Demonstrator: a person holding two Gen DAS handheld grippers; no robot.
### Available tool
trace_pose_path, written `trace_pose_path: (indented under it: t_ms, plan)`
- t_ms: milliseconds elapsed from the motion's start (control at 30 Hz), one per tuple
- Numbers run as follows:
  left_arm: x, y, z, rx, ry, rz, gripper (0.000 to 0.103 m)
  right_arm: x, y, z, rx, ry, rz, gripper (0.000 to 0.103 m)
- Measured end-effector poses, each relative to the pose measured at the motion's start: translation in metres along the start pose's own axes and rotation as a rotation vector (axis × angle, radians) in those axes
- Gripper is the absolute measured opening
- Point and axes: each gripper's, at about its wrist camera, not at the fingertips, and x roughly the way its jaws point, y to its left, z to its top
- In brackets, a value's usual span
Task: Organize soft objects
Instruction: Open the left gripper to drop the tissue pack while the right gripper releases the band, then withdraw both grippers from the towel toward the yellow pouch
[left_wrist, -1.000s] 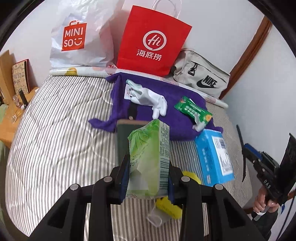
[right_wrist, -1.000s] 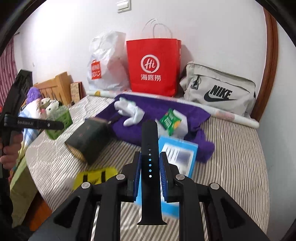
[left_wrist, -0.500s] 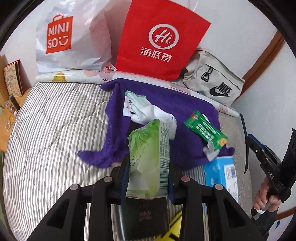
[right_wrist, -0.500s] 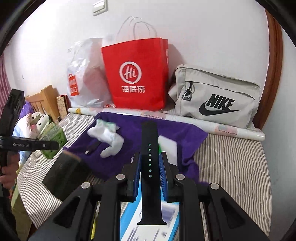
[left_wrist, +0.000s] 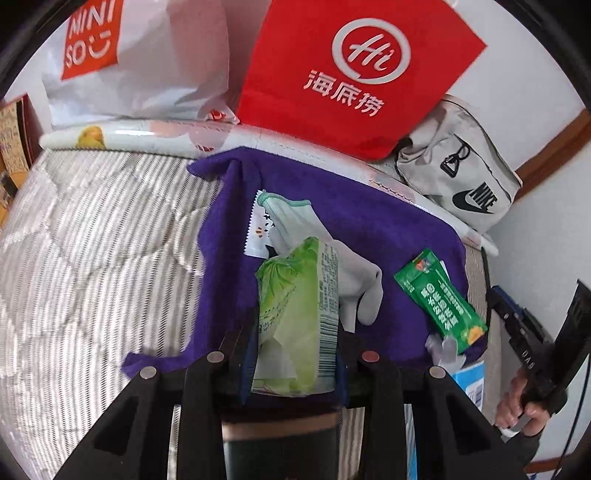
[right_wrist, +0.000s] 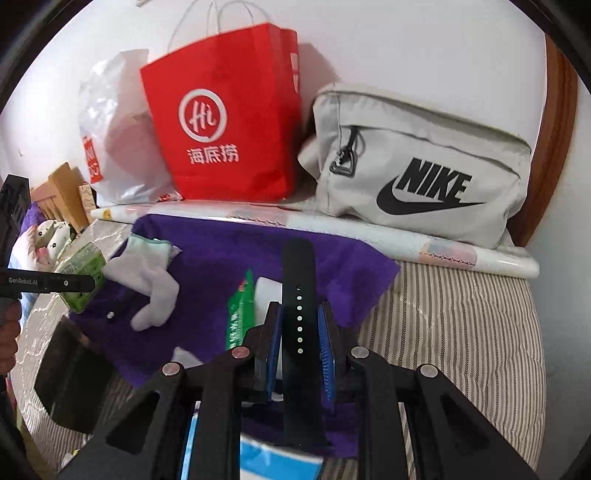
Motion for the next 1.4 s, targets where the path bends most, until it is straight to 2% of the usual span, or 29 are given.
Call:
trace_pose_path:
  t_ms: [233,467,567,667,700,833,1000,1167,1300,1400]
  plan:
    - [0.022,0.001,0.002,-0.009,0.043,0.007,0.033,0.024,-0.005,0.001,0.019,0.058,0.003,0.02]
    - [0.025,0.002,0.004,-0.013,0.05,-0.011,0.034,0.04,-0.009,-0.001,0.035,0.116,0.028,0.02]
    - [0.023,0.001,0.004,-0.003,0.05,-0.014,0.035,0.038,-0.007,-0.002,0.037,0.113,0.027,0.02]
    - [0.022,-0.001,0.003,0.003,0.055,-0.027,0.04,0.034,-0.005,-0.001,0.036,0.107,0.027,0.02]
    - [0.021,-0.001,0.002,0.003,0.054,-0.032,0.045,0.033,-0.005,-0.001,0.037,0.105,0.026,0.02]
    - [0.009,-0.006,-0.001,0.021,0.024,-0.039,0.061,0.024,-0.009,0.0,0.053,0.1,0.024,0.022]
    - [-0.01,-0.012,-0.005,0.047,-0.003,-0.028,0.063,0.004,-0.01,0.001,0.063,0.075,0.021,0.032]
    - [-0.03,-0.018,-0.014,0.061,-0.025,-0.024,0.063,-0.021,-0.002,-0.003,0.049,0.045,0.019,0.032]
    - [-0.05,-0.023,-0.032,0.082,-0.055,-0.014,0.063,-0.044,0.007,-0.013,0.04,0.03,0.02,0.033]
    - [-0.06,-0.027,-0.049,0.094,-0.065,-0.013,0.063,-0.063,0.015,-0.024,0.036,0.017,0.026,0.037]
